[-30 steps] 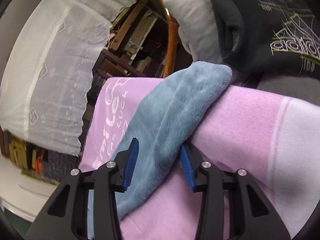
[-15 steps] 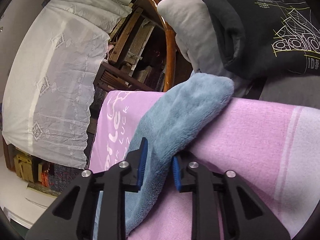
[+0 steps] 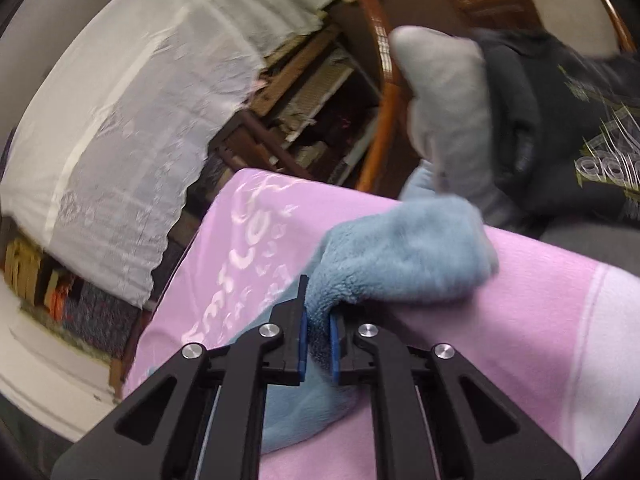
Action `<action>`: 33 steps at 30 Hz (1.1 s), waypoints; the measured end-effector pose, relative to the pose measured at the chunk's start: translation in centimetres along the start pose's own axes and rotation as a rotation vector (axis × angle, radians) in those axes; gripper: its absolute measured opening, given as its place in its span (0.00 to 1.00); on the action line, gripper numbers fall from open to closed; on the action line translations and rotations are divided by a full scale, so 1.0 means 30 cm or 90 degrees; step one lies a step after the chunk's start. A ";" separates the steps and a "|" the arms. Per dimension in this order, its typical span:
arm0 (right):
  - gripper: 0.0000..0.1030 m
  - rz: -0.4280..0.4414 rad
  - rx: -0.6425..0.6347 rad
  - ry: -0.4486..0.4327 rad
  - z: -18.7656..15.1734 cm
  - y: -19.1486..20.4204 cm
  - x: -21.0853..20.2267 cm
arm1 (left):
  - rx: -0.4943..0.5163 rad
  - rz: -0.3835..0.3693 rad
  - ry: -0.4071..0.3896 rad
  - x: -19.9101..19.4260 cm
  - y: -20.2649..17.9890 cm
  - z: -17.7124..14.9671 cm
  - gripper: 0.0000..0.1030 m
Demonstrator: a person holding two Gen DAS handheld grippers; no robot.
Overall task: Fold large clothes
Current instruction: 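Lay the sleeve flat over the jacket body and open the right gripper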
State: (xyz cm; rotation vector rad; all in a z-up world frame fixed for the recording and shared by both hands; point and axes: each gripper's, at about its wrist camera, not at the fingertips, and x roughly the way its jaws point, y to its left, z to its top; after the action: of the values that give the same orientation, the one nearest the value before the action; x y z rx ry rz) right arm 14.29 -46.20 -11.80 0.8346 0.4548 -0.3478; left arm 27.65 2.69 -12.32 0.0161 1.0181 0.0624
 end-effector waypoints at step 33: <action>0.16 0.098 -0.264 0.215 -0.225 0.347 -0.022 | 0.108 -0.025 -0.073 -0.136 -0.156 -0.040 0.97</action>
State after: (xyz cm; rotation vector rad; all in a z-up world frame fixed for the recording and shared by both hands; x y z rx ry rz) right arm 16.91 -34.42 -8.90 0.5174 0.7430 0.0360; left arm 24.70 -2.26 -9.67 0.1524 0.9062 -0.0596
